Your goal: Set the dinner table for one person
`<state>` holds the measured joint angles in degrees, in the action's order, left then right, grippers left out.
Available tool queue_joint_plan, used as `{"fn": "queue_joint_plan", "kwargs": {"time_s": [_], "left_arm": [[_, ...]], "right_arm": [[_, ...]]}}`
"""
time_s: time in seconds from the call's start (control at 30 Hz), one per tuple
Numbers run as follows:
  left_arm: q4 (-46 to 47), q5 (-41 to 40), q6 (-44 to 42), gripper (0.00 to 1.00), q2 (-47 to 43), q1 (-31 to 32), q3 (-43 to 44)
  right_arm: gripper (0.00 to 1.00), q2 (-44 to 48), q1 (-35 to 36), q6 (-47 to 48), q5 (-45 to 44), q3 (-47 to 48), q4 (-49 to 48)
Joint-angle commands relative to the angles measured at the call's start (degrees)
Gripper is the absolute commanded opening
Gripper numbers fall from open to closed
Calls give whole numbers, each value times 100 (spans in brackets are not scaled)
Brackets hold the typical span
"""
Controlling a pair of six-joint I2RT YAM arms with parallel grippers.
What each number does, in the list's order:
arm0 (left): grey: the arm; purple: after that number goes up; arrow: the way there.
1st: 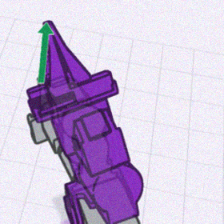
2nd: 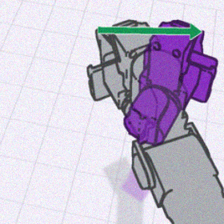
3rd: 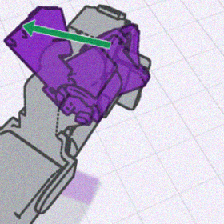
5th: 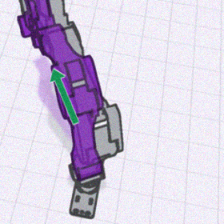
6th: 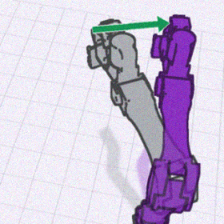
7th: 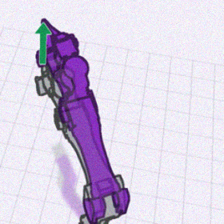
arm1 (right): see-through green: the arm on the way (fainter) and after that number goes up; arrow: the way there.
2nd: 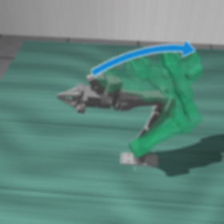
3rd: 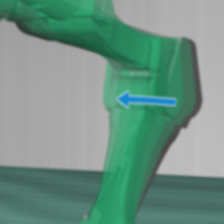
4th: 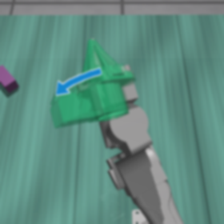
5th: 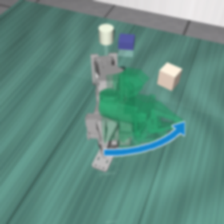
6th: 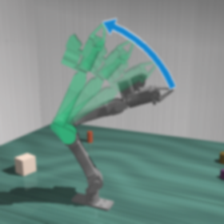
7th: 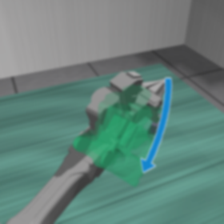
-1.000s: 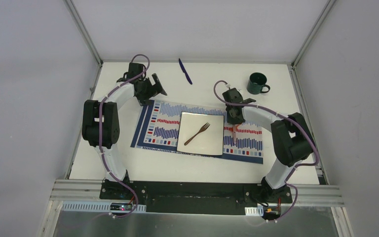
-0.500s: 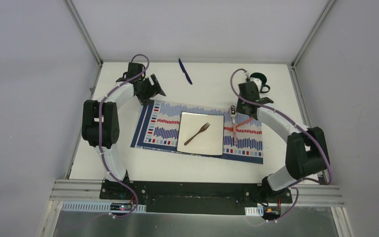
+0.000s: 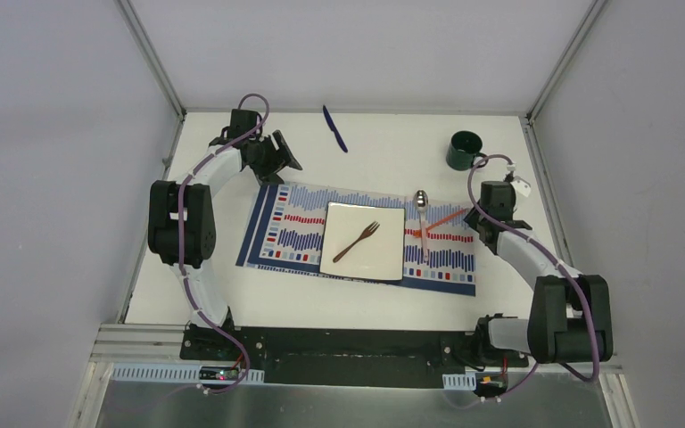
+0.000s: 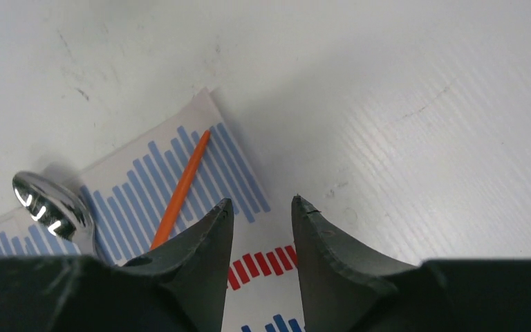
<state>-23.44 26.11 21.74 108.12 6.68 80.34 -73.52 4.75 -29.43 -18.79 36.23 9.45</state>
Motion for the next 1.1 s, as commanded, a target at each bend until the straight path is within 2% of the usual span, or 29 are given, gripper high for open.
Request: {"fn": "queue_joint_plan", "kwargs": {"time_s": [0.0, 0.17, 0.4, 1.07], "left_arm": [[197, 122, 67, 69, -63, -24, 236], [194, 106, 59, 69, -77, -26, 246], [188, 80, 54, 70, -89, -26, 224], [214, 92, 95, 70, -180, -26, 175]], "right_arm": [[40, -81, -334, -333, 169, -35, -798], [40, -428, -458, -430, 637, 88, -867], [41, -401, -616, -567, 1077, 51, -840], [41, -479, -635, -672, 1127, 226, -51]]}}
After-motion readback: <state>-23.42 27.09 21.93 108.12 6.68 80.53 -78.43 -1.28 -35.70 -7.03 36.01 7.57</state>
